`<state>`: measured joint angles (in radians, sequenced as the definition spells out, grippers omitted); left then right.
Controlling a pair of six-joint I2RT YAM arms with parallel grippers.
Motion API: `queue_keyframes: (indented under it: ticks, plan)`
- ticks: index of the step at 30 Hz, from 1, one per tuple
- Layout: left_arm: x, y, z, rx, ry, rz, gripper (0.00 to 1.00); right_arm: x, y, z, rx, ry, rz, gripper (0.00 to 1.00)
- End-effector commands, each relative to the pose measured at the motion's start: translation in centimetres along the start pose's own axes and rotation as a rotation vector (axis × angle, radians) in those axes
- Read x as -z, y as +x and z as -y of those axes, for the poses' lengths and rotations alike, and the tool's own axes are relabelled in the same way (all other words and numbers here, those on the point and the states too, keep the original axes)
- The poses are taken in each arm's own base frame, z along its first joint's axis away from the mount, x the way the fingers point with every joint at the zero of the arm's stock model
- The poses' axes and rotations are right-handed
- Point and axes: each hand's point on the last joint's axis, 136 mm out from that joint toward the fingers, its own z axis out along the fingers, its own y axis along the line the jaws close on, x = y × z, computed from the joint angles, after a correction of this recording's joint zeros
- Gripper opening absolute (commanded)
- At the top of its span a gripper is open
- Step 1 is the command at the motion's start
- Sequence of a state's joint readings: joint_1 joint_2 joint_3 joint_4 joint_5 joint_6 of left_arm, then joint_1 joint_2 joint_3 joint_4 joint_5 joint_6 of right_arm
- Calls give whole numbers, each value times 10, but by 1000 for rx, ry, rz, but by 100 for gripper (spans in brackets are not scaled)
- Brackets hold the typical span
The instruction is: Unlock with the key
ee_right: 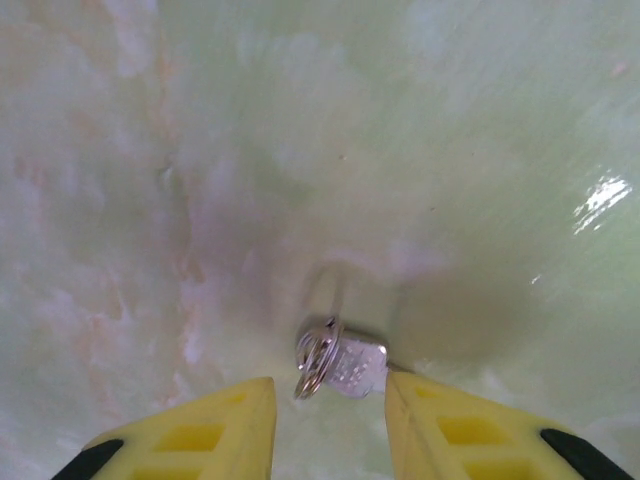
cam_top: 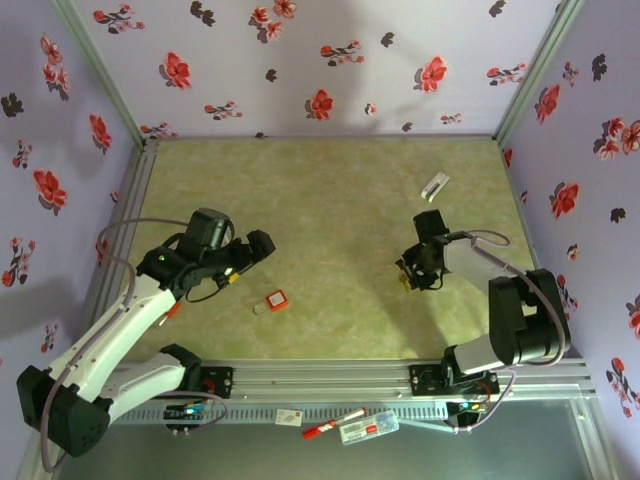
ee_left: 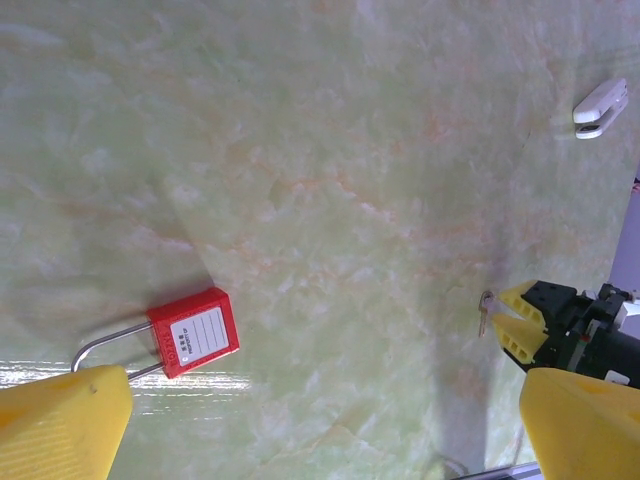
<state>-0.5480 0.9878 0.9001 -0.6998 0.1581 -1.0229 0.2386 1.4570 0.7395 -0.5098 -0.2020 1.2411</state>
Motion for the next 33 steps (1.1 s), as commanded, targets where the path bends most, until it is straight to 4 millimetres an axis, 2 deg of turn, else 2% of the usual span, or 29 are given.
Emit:
queue_keyframes:
  ticks: [1,5,11,13,16,19,22,26,30,33]
  plan:
    - [1,6,-10,4,-33,-9,100,-6,-4,5,-17,28,28,30]
    - [0,6,-11,1,-38,-11,100,-8,-8,9,-17,54,46,27]
    - [-6,8,-10,2,-31,-28,100,-8,-8,9,-10,56,45,6]
    - [-8,9,-5,3,-17,-37,100,-5,-7,8,-4,51,46,1]
    - [-10,9,8,3,14,-38,100,5,-6,-1,7,8,46,0]
    - [-13,10,26,15,57,-43,100,24,-4,-18,23,-69,56,0]
    - [-15,12,52,57,128,-63,100,53,4,-53,31,-243,48,0]
    - [-12,13,101,168,281,-89,100,105,22,-110,41,-525,14,0]
    - [-10,5,148,337,444,-102,100,151,49,-159,81,-739,-23,0]
    - [-6,-6,175,438,532,-114,100,173,72,-189,118,-849,-52,0]
